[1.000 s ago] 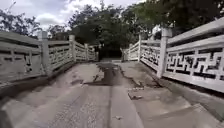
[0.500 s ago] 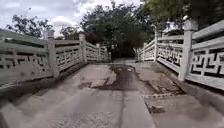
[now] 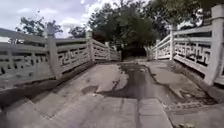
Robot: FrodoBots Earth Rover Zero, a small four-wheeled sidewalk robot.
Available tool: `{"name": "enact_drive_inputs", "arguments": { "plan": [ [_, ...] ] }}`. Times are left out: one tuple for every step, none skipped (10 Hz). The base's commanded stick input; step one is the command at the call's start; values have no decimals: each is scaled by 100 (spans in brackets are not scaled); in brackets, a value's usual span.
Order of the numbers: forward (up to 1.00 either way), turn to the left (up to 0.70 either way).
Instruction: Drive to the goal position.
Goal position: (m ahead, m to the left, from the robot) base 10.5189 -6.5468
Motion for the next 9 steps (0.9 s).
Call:
{"name": "enact_drive_inputs", "arguments": {
  "plan": [
    [70,0],
    [70,0],
    [70,0],
    [70,0],
    [70,0],
    [70,0],
    [70,0],
    [70,0],
    [70,0]
  ]
}}
